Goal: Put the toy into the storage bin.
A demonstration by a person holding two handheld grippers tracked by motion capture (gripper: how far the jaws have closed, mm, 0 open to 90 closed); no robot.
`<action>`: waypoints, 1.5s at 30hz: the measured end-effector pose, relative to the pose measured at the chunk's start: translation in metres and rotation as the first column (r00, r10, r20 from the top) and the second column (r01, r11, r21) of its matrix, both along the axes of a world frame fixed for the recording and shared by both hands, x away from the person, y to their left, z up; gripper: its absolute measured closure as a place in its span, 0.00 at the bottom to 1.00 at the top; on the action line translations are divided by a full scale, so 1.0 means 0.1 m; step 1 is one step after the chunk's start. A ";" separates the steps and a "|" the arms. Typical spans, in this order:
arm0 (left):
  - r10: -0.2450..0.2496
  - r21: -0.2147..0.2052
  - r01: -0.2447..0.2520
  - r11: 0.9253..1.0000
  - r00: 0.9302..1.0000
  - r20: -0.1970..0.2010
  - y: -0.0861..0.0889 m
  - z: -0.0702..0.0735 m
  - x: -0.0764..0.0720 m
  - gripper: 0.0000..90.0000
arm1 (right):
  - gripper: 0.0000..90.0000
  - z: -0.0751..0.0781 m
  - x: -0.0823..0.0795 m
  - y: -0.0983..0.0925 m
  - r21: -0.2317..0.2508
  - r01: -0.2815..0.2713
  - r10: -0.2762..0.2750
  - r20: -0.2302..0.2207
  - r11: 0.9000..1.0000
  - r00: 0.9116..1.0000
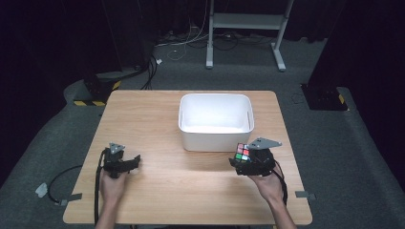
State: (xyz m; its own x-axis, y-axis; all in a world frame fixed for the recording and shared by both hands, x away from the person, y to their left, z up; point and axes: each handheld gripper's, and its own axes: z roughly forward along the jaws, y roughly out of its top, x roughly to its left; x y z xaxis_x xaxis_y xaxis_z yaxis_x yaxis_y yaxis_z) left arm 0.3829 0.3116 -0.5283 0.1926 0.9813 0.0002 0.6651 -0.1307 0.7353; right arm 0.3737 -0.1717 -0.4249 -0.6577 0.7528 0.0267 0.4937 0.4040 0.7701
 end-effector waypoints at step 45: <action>-0.001 -0.001 0.001 1.000 1.000 0.000 0.00 0.00 0.00 0.20 | 0.17 0.46 0.10 0.04 0.006 -0.084 0.085 -0.010 0.996 0.996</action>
